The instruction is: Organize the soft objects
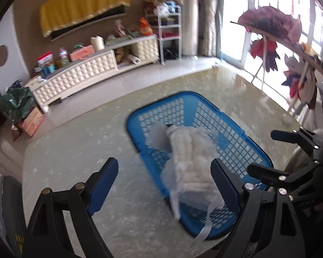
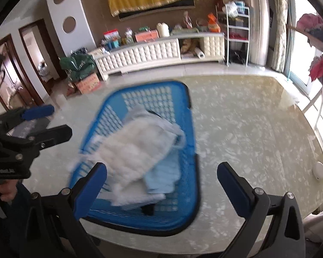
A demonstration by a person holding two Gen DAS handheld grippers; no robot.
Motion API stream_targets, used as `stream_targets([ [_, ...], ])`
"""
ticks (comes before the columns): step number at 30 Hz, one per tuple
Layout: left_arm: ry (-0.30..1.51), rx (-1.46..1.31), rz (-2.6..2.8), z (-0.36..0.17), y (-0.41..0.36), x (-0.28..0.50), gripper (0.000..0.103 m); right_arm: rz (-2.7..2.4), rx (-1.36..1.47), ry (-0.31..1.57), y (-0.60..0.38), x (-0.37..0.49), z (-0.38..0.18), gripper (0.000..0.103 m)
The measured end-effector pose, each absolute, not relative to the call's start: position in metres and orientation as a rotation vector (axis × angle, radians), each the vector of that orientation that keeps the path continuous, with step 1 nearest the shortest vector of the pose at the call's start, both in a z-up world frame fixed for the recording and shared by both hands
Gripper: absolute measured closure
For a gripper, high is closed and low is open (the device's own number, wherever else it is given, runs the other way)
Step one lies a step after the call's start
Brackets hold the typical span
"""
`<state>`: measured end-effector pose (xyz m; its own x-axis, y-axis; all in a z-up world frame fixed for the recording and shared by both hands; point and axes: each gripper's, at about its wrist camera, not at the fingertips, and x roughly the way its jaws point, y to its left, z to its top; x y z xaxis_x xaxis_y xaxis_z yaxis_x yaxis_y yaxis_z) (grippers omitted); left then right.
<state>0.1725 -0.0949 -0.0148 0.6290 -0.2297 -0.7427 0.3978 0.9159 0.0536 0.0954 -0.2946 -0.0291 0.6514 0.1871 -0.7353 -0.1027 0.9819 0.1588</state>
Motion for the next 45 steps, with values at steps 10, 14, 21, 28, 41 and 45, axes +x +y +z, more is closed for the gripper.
stream_targets([
  [10,0.642,0.092,-0.218,0.027,-0.024,0.121,0.0,0.174,0.032,0.675,-0.233,0.058,0.031,0.0],
  [14,0.591,0.054,-0.195,0.037,-0.002,0.1,0.0,0.18,-0.009,0.64,-0.212,0.049,0.041,0.0],
  [21,0.535,0.017,-0.167,0.046,0.022,0.07,0.0,0.192,-0.075,0.589,-0.178,0.032,0.047,0.0],
  [28,0.529,0.007,-0.147,0.043,0.036,0.048,0.0,0.196,-0.095,0.575,-0.165,0.024,0.043,0.0],
  [41,0.509,0.01,-0.152,0.048,0.04,0.033,0.0,0.199,-0.105,0.556,-0.168,0.019,0.048,0.0],
  [45,0.507,0.009,-0.156,0.048,0.039,0.031,0.0,0.197,-0.103,0.553,-0.168,0.019,0.047,0.0],
])
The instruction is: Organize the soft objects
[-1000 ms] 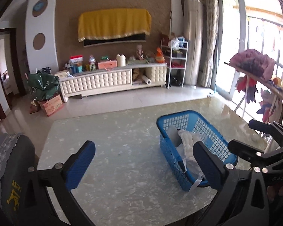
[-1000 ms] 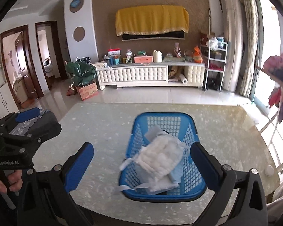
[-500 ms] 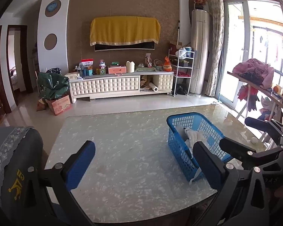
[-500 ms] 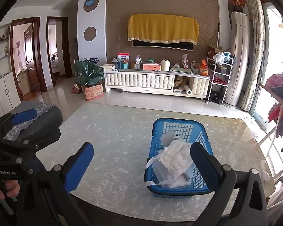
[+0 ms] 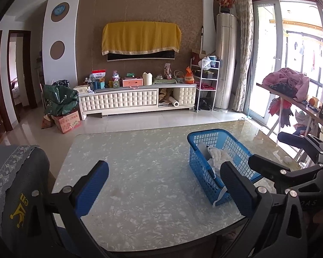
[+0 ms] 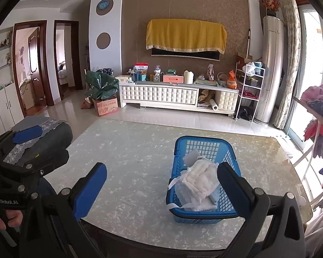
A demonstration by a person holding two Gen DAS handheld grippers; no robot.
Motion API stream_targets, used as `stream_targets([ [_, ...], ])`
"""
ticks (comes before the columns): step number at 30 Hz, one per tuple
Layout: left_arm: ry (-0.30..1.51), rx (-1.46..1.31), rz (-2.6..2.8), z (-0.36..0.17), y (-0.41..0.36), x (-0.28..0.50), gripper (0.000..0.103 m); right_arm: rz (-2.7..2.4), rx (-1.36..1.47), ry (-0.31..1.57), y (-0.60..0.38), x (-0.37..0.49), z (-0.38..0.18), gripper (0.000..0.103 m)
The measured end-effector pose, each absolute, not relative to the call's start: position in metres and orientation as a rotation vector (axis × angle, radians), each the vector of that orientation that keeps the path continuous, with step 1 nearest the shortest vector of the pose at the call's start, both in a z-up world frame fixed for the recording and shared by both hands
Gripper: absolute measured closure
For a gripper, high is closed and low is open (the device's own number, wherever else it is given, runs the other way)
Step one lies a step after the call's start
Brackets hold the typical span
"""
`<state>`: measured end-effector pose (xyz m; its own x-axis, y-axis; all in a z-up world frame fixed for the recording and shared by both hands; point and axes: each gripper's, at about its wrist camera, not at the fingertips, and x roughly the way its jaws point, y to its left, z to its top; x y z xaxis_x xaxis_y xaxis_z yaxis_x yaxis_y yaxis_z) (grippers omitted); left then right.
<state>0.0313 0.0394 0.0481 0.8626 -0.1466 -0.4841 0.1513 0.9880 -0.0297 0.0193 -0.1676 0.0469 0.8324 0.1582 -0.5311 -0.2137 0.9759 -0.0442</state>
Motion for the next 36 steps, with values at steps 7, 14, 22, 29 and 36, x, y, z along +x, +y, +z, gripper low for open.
stream_targets([
  [7,0.507,0.009,-0.171,0.049,0.038,0.028,0.0,0.197,-0.101,0.551,-0.166,0.014,0.046,0.0],
  [14,0.49,0.007,-0.17,0.051,0.037,0.023,0.0,0.196,-0.1,0.551,-0.166,0.013,0.046,0.001],
  [22,0.493,0.007,-0.173,0.05,0.037,0.021,0.0,0.193,-0.103,0.552,-0.164,0.012,0.047,0.001],
  [29,0.488,0.01,-0.172,0.051,0.036,0.017,0.0,0.195,-0.101,0.549,-0.164,0.011,0.047,0.001],
  [36,0.484,0.012,-0.174,0.053,0.035,0.015,0.0,0.193,-0.1,0.542,-0.163,0.006,0.046,0.001],
])
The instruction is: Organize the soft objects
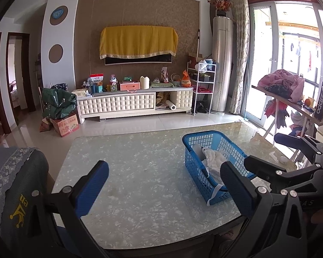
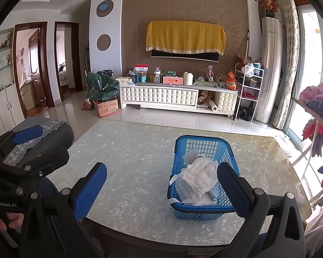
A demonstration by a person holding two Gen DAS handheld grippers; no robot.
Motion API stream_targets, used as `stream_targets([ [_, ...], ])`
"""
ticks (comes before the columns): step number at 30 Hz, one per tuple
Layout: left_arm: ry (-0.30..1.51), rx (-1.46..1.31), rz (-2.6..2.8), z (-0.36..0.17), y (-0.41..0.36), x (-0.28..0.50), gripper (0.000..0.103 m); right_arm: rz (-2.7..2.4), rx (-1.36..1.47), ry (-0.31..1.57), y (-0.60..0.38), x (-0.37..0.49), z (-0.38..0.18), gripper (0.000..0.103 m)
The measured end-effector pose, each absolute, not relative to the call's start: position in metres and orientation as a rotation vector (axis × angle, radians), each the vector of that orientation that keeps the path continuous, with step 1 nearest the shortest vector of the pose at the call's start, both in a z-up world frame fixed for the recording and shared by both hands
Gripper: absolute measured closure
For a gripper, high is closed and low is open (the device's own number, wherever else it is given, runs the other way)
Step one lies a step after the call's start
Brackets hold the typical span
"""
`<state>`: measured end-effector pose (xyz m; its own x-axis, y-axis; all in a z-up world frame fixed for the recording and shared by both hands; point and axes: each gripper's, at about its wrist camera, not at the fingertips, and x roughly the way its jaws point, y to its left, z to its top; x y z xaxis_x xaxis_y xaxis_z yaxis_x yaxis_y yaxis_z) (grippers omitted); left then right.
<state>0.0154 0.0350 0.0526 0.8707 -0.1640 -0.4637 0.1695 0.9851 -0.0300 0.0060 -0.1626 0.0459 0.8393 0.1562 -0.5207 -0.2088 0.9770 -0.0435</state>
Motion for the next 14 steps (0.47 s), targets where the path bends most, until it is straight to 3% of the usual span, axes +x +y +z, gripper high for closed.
stream_targets([
  [14,0.486,0.003,-0.189,0.0543,0.0352,0.0097,0.0,0.196,-0.099,0.549,-0.1607,0.004,0.0462,0.001],
])
